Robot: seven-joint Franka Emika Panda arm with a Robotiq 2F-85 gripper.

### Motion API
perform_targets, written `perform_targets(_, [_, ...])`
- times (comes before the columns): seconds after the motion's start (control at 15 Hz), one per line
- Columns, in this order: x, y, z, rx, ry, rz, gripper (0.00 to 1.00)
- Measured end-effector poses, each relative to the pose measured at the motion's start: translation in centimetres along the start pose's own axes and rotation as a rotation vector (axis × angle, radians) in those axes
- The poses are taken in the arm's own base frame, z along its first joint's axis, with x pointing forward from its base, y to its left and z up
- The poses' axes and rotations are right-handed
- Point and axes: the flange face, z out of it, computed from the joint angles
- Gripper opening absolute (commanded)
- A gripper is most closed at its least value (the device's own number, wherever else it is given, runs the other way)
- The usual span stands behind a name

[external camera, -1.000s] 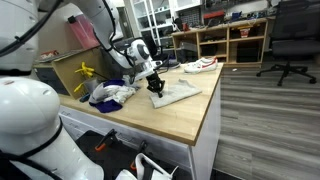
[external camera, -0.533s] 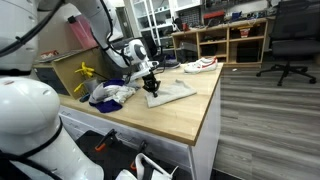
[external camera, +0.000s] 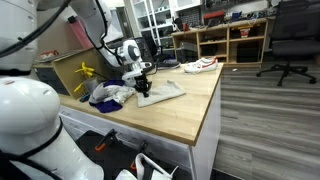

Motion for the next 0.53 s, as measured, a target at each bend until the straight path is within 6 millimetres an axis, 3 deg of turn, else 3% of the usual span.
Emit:
perform_targets(0.2, [0.4,0.8,-1.5,0.025,-0.016,0.048,0.69])
perform_targets(0.4, [1.5,3.4,-5.5,0.063,-0.003,0.137,0.93])
perform_targets(0.53, [2.6,6.1,-8.5,0.073,0.029,0.224,1.00])
